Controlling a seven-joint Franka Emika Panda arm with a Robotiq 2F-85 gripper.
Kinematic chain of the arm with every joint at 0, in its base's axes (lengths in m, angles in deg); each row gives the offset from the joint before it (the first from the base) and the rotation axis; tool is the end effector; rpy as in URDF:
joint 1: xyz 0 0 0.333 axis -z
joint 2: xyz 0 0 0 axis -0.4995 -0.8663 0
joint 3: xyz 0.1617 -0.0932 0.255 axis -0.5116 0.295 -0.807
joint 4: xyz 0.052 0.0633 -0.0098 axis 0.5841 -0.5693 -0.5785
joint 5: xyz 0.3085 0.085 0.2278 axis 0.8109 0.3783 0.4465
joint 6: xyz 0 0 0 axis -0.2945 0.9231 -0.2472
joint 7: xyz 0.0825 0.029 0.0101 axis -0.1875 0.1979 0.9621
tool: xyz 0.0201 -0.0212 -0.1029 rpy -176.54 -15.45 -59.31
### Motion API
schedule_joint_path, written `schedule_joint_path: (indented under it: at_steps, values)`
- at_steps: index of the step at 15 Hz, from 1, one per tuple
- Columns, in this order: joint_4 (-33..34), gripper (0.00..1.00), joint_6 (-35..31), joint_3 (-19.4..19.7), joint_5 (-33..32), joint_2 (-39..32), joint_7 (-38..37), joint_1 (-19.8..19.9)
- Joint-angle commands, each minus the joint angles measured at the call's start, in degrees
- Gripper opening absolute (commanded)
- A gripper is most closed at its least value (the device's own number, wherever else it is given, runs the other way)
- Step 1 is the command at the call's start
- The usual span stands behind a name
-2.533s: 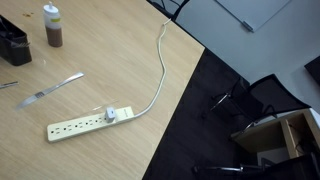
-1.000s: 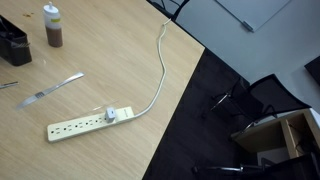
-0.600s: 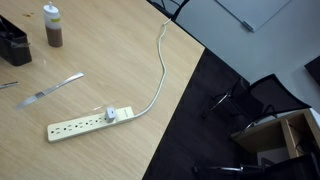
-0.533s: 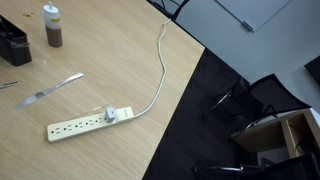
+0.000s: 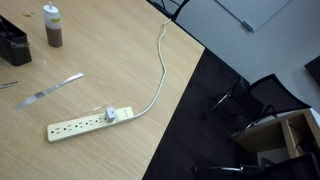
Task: Move the silver pot to the left
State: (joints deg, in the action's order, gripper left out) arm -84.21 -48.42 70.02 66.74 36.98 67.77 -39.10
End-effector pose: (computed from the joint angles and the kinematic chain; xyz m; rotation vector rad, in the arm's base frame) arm 0.4543 0.1533 0.3308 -3.0268 -0.0489 0.4154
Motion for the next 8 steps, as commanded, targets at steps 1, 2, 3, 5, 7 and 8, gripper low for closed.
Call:
schedule_joint_path:
  at_steps: [1,2,3,5,7,8]
  values:
    - [0.5,1.0,-0.2,-0.4,0.0,-0.5,1.2,-0.1]
    - [0.5,1.0,-0.9,-0.7,-0.9,-0.9,1.8,-0.4]
    - [0.8,1.0,-2.6,-1.0,0.0,-1.8,5.9,-0.8]
    - [2.8,1.0,-3.3,-1.3,0.2,-4.3,11.4,-1.1]
    - [4.5,1.0,-3.4,-1.6,0.5,-7.0,16.2,-1.1]
    - [5.3,1.0,-3.7,-1.7,-0.1,-8.8,17.7,-1.0]
